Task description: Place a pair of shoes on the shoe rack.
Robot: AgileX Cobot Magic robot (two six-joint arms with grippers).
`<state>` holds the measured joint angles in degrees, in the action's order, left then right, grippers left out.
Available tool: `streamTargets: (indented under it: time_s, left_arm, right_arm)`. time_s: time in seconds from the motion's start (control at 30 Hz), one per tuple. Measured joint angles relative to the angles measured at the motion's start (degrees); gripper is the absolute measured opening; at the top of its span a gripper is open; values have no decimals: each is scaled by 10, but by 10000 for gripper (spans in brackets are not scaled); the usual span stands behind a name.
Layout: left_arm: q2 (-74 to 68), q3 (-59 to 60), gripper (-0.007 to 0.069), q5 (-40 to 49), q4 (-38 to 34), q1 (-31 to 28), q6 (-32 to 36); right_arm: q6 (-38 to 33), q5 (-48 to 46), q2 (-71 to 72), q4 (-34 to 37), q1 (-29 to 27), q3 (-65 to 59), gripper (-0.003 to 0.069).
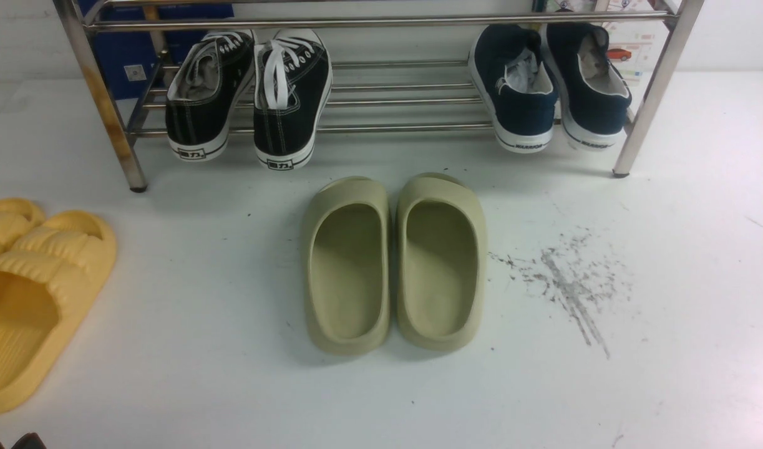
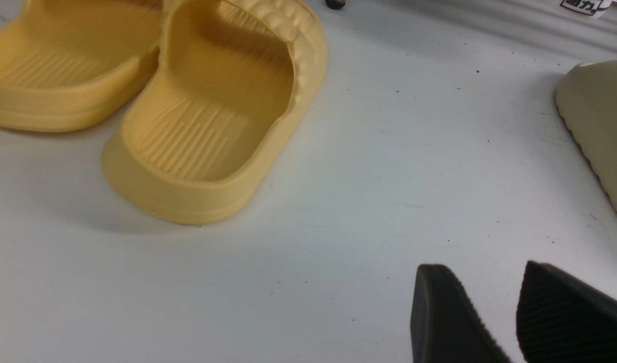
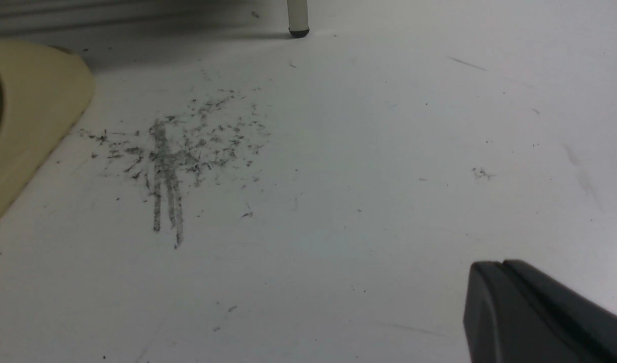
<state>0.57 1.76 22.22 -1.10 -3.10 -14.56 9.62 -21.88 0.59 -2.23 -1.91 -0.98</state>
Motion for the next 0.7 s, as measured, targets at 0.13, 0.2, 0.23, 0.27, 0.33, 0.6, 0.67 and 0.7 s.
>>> streamTargets:
  time_s: [0.13,0.2,0.23,0.27,0.33,0.6,0.67,0.7]
  left_arm:
    - [0,0,238,0,0,0,0]
    - [0,0,238,0,0,0,0]
    - [0,0,238,0,0,0,0]
    - [0,0,238,0,0,0,0]
    - [0,0,238,0,0,0,0]
    - [0,0,238,0,0,0,0]
    - [0,0,238,0,0,0,0]
    - [0,0,238,0,0,0,0]
  right_arm:
    - [0,0,0,0,0,0,4]
    - [0,0,0,0,0,0,5]
    - [0,0,0,0,0,0,6]
    - [0,0,0,0,0,0,7]
    - [0,0,0,0,0,0,8]
    - [0,0,0,0,0,0,15]
    - [0,0,0,0,0,0,16]
    - [0,0,0,0,0,0,18]
